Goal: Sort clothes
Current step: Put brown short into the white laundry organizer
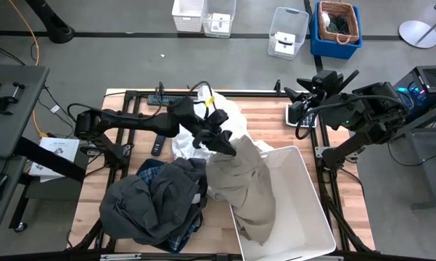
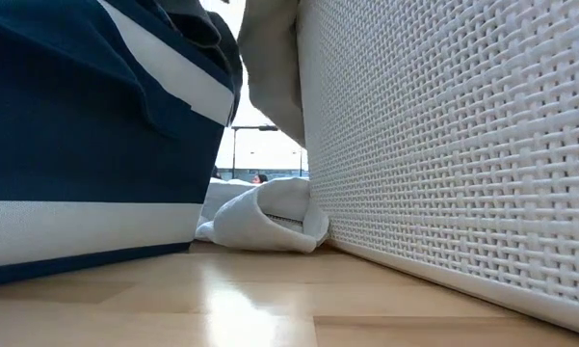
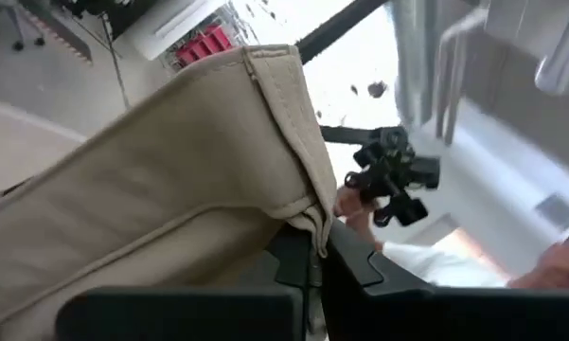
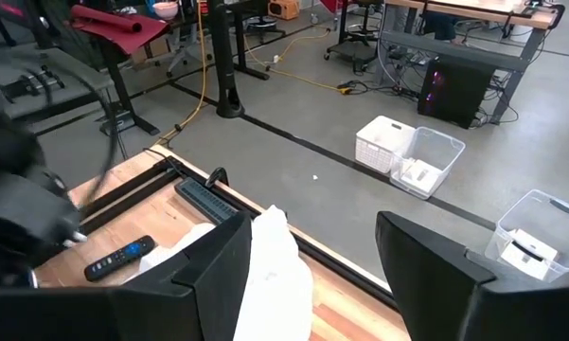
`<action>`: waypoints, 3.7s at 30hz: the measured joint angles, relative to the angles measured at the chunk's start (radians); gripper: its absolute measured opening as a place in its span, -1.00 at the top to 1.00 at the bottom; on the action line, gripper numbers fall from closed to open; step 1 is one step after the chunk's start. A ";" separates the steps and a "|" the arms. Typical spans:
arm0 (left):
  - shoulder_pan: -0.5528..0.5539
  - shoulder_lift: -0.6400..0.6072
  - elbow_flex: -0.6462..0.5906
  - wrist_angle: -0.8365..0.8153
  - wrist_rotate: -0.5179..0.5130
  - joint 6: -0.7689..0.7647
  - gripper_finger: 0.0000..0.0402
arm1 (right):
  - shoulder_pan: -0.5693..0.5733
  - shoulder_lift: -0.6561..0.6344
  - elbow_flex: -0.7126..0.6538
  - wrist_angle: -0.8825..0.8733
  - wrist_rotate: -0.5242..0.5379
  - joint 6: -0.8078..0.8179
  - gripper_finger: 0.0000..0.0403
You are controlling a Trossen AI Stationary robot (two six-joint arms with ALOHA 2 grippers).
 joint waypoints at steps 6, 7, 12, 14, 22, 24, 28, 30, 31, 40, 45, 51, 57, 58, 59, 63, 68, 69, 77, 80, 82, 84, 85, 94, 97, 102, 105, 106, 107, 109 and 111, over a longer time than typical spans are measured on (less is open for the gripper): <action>-0.035 0.048 0.310 -0.311 0.001 0.317 0.99 | 0.000 0.000 0.000 0.000 0.027 -0.002 -0.10; -0.043 0.069 0.370 -0.323 0.001 0.355 0.99 | 0.000 0.000 0.000 0.000 0.035 -0.002 -0.10; -0.086 0.199 0.677 -0.315 0.001 0.451 1.00 | 0.000 0.000 0.000 0.000 0.053 -0.002 -0.10; -0.104 0.267 0.806 -0.316 0.008 0.458 1.00 | 0.000 0.000 0.000 0.000 0.053 -0.002 -0.10; -0.161 0.447 1.007 -0.007 -0.007 0.381 1.00 | 0.000 0.000 0.000 0.000 0.053 -0.002 -0.10; -0.168 0.452 1.002 0.070 -0.015 0.342 1.00 | 0.000 0.000 0.000 0.000 0.053 -0.002 -0.10; -0.195 0.452 1.008 0.115 0.094 0.442 1.00 | 0.000 0.000 0.000 0.000 0.054 -0.003 -0.10; -0.215 0.454 1.008 0.075 0.150 0.466 1.00 | 0.000 0.000 0.000 0.000 0.054 -0.003 -0.10; -0.224 0.463 1.008 0.033 0.158 0.477 1.00 | 0.000 0.000 0.000 0.000 0.054 -0.003 -0.10; -0.223 0.683 1.005 -0.052 0.018 0.475 1.00 | 0.000 0.000 0.000 0.000 0.016 -0.006 -0.10; -0.220 0.812 1.008 -0.213 -0.081 0.239 1.00 | 0.000 0.000 0.000 0.000 -0.006 -0.028 -0.10; -0.232 0.904 1.004 -0.466 -0.002 0.102 0.99 | 0.000 0.000 0.000 0.000 -0.006 -0.049 -0.10; -0.248 0.913 1.006 -0.614 0.085 0.236 0.81 | 0.000 0.000 0.000 0.000 -0.004 -0.055 -0.10; -0.246 0.912 1.006 -0.604 0.099 0.234 0.76 | 0.000 0.000 0.000 0.000 -0.003 -0.055 -0.10; -0.243 0.906 1.006 -0.586 0.116 0.224 0.69 | 0.000 0.000 0.000 0.000 -0.002 -0.055 -0.10; -0.229 0.863 1.006 -0.396 0.143 0.147 0.38 | 0.000 0.000 0.000 0.000 -0.002 -0.055 -0.10; -0.192 0.794 1.006 -0.040 0.174 -0.008 0.03 | 0.000 0.000 0.000 0.000 -0.001 -0.055 -0.10; -0.180 0.778 1.007 -0.014 0.206 -0.051 -0.01 | 0.000 0.000 0.000 0.000 -0.001 -0.055 -0.10; -0.089 0.609 0.993 -0.073 0.401 -0.106 0.05 | 0.000 0.000 0.000 0.000 0.000 -0.053 -0.10; -0.085 0.542 0.914 -0.262 0.342 0.078 0.13 | 0.000 0.000 0.000 0.000 0.002 -0.050 -0.10; -0.085 0.510 0.838 -0.430 0.333 0.208 0.17 | 0.000 0.000 0.000 0.000 0.003 -0.047 -0.10; -0.082 0.457 0.740 -0.609 0.344 0.334 0.20 | 0.000 0.000 0.000 0.000 0.002 -0.046 -0.10; -0.073 0.420 0.688 -0.696 0.333 0.409 0.21 | 0.000 0.000 0.000 0.000 -0.002 -0.046 -0.10; 0.030 -0.185 0.178 -1.000 -0.267 0.756 0.23 | 0.000 0.000 0.000 0.000 -0.005 -0.047 -0.10; 0.035 -0.321 0.002 -0.992 -0.549 0.718 0.23 | 0.000 0.000 0.000 0.000 -0.002 -0.047 -0.10; 0.015 -0.352 -0.173 -0.929 -0.576 0.535 0.39 | 0.000 0.000 0.000 0.000 0.000 -0.047 -0.10; -0.034 -0.337 -0.178 -0.929 -0.649 0.537 0.79 | 0.000 0.001 0.000 0.000 0.002 -0.047 -0.10; -0.043 -0.337 -0.173 -0.913 -0.680 0.538 0.89 | 0.000 0.001 0.000 0.000 0.002 -0.047 -0.10; -0.050 -0.333 -0.171 -0.906 -0.709 0.529 0.93 | 0.000 0.002 0.000 0.000 0.002 -0.047 -0.10; -0.071 -0.310 -0.170 -0.885 -0.754 0.508 0.96 | 0.000 0.002 0.000 0.000 0.002 -0.047 -0.10; -0.095 -0.288 -0.169 -0.873 -0.767 0.503 0.99 | 0.000 0.002 0.000 0.000 0.002 -0.047 -0.10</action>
